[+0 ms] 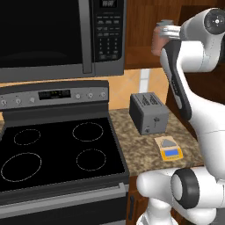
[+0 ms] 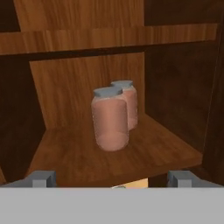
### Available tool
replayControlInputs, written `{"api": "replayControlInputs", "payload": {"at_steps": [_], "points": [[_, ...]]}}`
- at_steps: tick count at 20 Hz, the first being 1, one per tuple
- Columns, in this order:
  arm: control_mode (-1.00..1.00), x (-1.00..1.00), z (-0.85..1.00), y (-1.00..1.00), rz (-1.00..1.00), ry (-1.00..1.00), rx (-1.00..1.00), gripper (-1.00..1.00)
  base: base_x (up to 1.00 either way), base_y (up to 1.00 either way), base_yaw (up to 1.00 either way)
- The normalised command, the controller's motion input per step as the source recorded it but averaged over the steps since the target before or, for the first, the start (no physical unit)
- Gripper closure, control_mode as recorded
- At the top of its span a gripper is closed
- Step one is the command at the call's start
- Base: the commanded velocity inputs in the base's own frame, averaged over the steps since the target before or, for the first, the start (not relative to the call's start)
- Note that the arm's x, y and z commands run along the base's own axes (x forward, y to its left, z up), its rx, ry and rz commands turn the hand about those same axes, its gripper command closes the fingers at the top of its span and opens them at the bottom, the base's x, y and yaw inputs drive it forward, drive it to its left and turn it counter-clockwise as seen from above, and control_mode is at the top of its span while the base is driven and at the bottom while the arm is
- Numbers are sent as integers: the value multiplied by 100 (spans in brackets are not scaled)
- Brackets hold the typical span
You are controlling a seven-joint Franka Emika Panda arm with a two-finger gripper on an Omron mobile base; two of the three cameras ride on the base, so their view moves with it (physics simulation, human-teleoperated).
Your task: Pick the honey bottle and place it on the digital scale for weighing, and close the cabinet.
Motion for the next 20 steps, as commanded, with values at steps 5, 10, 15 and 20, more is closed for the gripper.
{"api": "replayControlInputs", "payload": {"at_steps": [5,10,15,20], "points": [[-100,37,1,-16,0,12,0,-100,0,0,0],[-100,24,0,-14,0,-6,0,-100,0,0,0],[-100,33,0,-4,0,-2,0,-100,0,0,0],[-100,23,1,-12,0,1,0,-100,0,0,0]]}}
